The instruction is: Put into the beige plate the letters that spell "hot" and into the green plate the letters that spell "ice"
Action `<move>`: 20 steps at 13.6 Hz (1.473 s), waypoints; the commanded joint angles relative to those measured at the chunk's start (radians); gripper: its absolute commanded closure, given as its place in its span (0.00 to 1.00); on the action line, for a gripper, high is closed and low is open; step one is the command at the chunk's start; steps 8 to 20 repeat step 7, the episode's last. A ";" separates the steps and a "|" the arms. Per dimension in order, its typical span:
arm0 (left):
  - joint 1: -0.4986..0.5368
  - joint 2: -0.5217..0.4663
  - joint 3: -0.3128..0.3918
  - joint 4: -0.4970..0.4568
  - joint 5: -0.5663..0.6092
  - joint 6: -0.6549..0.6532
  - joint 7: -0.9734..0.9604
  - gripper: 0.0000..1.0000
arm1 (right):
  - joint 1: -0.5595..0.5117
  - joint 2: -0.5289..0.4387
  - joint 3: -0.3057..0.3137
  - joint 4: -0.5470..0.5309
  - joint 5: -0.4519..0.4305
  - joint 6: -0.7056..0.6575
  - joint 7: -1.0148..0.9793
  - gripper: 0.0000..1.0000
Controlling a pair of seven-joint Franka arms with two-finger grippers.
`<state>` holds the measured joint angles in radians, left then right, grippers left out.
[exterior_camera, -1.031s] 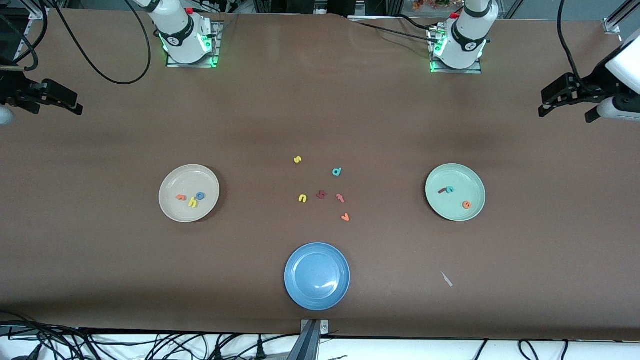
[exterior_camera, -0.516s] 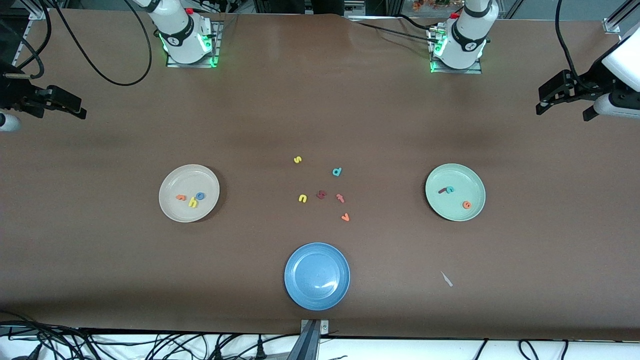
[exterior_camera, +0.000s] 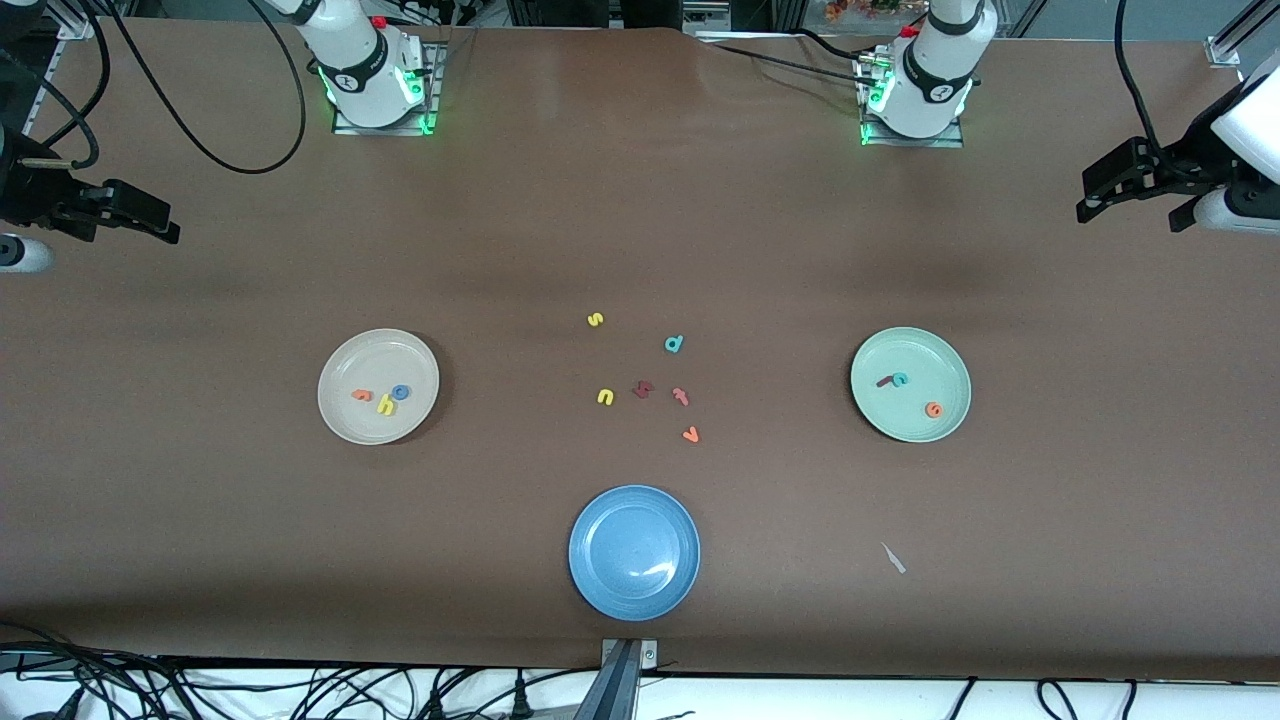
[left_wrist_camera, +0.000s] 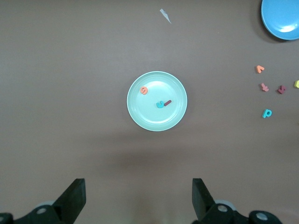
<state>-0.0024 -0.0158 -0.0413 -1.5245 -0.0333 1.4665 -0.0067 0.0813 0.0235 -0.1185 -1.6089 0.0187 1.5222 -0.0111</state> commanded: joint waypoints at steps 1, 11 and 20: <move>-0.004 -0.012 -0.002 -0.002 -0.019 -0.014 -0.064 0.00 | -0.002 0.006 0.005 0.006 0.001 0.002 0.002 0.00; -0.013 0.007 -0.037 0.010 0.001 0.020 -0.064 0.00 | 0.000 0.022 0.006 0.006 0.003 0.013 0.005 0.00; -0.013 0.007 -0.037 0.010 0.001 0.020 -0.064 0.00 | 0.000 0.022 0.006 0.006 0.003 0.013 0.005 0.00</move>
